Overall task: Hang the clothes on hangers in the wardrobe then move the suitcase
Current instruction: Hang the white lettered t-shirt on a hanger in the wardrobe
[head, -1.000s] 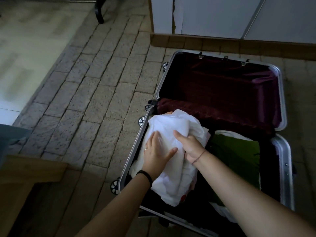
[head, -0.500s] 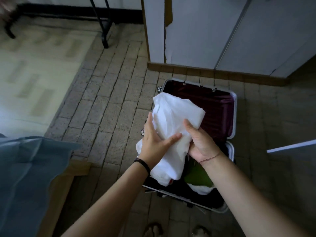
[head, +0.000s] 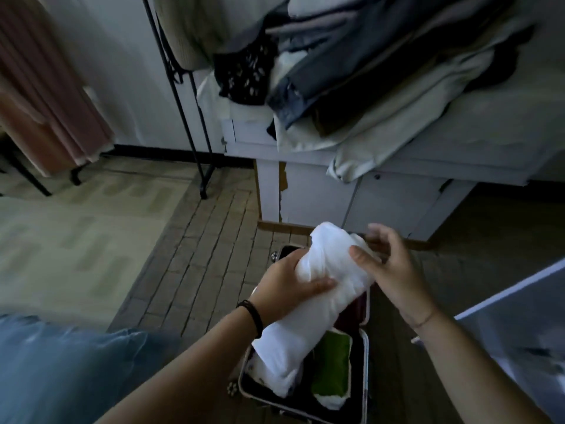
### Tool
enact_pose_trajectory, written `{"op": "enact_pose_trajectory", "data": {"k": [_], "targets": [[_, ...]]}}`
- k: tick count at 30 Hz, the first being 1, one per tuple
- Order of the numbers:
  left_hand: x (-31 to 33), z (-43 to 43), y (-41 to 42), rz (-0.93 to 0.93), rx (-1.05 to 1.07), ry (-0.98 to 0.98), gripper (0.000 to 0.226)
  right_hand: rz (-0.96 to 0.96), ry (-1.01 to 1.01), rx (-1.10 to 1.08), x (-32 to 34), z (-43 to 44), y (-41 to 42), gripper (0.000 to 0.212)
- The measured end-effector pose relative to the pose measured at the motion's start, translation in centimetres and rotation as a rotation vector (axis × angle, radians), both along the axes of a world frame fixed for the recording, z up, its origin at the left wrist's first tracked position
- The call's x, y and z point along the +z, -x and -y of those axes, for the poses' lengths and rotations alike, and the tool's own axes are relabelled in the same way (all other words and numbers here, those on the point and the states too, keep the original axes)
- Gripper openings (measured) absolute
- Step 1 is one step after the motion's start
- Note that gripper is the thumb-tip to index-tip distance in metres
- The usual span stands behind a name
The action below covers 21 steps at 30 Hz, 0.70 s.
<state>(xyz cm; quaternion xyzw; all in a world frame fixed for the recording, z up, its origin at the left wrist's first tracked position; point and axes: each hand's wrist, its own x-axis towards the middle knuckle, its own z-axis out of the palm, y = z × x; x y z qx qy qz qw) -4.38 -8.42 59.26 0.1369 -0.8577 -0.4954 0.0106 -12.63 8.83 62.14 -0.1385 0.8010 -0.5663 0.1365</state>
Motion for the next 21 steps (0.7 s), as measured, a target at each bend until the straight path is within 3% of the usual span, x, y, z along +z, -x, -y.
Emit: {"op": "enact_pose_trajectory", "data": {"k": [3, 5, 7, 12, 15, 18, 21], "targets": [[5.7, -1.1, -0.4, -0.082, -0.135, 0.147, 0.047, -0.122, -0.21, 0.203, 6.8, -0.4, 0.1, 0.066], [8.8, -2.1, -0.8, -0.154, -0.196, 0.26, 0.058, -0.126, -0.289, 0.265, 10.4, -0.6, -0.8, 0.047], [10.8, -2.8, -0.9, -0.211, -0.22, 0.374, 0.064, -0.169, -0.272, 0.246, 12.2, -0.7, -1.4, 0.032], [14.4, -3.8, -1.9, -0.278, -0.275, 0.497, 0.074, -0.321, -0.121, 0.077, 14.6, -2.1, -3.4, 0.021], [15.2, -3.0, -2.3, -0.228, -0.245, 0.438, 0.066, -0.359, -0.048, -0.048, 15.7, -2.8, -4.0, 0.021], [15.8, -1.3, -2.7, -0.153, -0.244, 0.455, 0.034, -0.391, 0.038, -0.117, 17.1, -3.7, -4.1, 0.008], [16.3, 0.1, -2.8, -0.086, -0.285, 0.408, 0.033, -0.418, 0.038, -0.133, 17.8, -4.1, -3.9, 0.009]]}}
